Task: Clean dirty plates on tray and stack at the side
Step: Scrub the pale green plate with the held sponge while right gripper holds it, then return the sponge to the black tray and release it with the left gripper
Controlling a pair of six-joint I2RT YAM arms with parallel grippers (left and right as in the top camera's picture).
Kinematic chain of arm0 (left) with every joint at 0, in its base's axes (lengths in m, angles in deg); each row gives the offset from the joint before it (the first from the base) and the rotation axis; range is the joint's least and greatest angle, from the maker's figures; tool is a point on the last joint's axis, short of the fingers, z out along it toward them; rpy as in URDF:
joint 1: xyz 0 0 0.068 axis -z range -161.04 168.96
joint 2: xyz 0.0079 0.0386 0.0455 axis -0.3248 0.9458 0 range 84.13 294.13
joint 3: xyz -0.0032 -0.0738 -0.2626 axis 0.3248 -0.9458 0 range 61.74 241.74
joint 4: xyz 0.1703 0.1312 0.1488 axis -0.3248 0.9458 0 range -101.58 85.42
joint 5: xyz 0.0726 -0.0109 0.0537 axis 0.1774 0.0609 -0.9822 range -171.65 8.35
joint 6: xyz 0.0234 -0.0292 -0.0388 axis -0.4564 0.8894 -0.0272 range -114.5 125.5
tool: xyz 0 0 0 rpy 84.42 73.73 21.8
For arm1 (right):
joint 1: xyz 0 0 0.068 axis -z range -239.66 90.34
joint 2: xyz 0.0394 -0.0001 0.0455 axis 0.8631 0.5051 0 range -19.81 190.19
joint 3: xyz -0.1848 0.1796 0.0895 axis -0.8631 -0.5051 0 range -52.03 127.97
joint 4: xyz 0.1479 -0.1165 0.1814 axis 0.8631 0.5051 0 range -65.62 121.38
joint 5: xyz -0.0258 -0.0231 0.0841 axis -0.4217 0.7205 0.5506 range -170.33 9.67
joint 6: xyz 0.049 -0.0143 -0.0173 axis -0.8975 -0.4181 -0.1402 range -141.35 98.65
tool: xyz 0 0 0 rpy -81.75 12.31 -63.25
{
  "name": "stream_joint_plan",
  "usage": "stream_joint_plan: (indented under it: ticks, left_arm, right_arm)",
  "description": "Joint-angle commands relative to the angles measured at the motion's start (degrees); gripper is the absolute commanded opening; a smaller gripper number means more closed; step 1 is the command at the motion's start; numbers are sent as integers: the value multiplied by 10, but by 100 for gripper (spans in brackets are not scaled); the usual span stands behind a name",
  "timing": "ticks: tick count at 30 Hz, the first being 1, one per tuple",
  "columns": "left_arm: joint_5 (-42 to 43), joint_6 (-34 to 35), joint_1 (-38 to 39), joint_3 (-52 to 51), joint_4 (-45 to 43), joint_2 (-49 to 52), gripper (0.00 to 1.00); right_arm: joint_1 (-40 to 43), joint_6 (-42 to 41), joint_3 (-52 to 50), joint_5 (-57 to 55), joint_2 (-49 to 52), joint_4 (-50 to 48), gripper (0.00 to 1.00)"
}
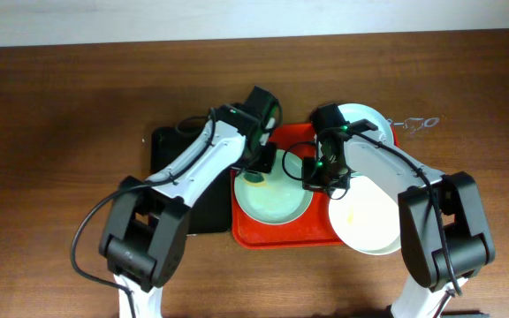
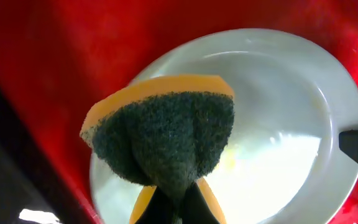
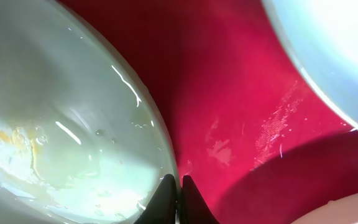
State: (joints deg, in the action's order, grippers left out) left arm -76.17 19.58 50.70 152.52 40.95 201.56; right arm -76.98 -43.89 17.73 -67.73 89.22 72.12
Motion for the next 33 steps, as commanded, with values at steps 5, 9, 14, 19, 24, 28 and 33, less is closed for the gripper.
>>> stream_joint_plan:
  ticks: [5,9,14,19,24,28,33]
  left_arm:
    - [-3,6,25,-17,-5,58,0]
    - [107,-14,29,-17,-5,91,0]
    - [339,-110,26,-16,-11,90,0]
    - [366,-111,-1,0,-6,85,0]
    - [238,-111,-35,14,29,56,0]
    - [202,-111,-42,14,30,3,0]
    - [151,-70,-42,14,23,-68,0]
  right_arm:
    - [1,-4,9,3,6,-2,4]
    - [1,-4,9,3,6,-1,4]
    - [1,-4,9,3,6,-1,4]
    - [1,-3,9,3,6,-2,4]
    - [1,-3,9,3,6,-2,4]
    - [1,-3,9,3,6,-2,4]
    - [1,-3,9,3,6,-1,27]
